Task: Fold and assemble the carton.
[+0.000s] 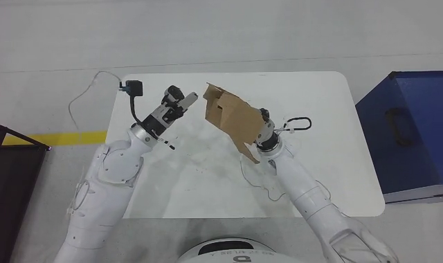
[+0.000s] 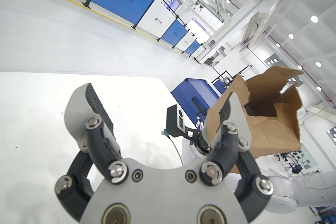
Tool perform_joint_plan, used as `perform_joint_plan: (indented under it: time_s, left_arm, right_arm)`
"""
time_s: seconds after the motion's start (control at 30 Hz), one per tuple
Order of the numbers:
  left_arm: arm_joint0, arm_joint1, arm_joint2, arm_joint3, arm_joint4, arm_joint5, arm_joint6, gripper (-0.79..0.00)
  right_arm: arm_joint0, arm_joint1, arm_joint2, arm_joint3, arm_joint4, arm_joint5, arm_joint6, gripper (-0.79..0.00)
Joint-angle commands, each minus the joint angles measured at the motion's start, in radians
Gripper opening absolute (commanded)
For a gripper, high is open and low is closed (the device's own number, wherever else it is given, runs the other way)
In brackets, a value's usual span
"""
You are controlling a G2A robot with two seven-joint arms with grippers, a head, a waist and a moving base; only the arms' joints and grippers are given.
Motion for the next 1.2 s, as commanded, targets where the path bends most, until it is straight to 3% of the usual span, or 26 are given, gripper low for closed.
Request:
perform_joint_plan:
  time_s: [0.0,0.4,0.63,0.93,1.17]
  left_arm:
    - [-0.016,-0.002,0.022,-0.010,0.011,-0.012,-0.016,0.000]
    - [-0.054,-0.003,0.075,-0.015,0.072,-0.049,-0.082,0.000]
    - [-0.037,0.005,0.026,-0.059,0.027,-0.062,-0.113,0.000]
    - [-0.028,0.019,-0.058,-0.031,-0.075,-0.111,-0.180,0.000]
    - [-0.051,0.016,-0.005,-0.104,-0.052,-0.118,-0.198,0.000]
  right_arm:
    - [0.001,-0.002,0.001,0.010,0.000,-0.002,0.006,-0.785]
    - [-0.021,-0.007,0.012,0.005,-0.019,-0.022,0.019,-0.785]
    - [-0.030,-0.007,0.024,-0.003,-0.036,-0.012,0.021,-0.785]
    - [-0.030,-0.006,0.025,-0.003,-0.043,-0.012,0.020,-0.785]
    - [-0.056,-0.008,0.037,-0.026,-0.024,-0.017,-0.056,-0.785]
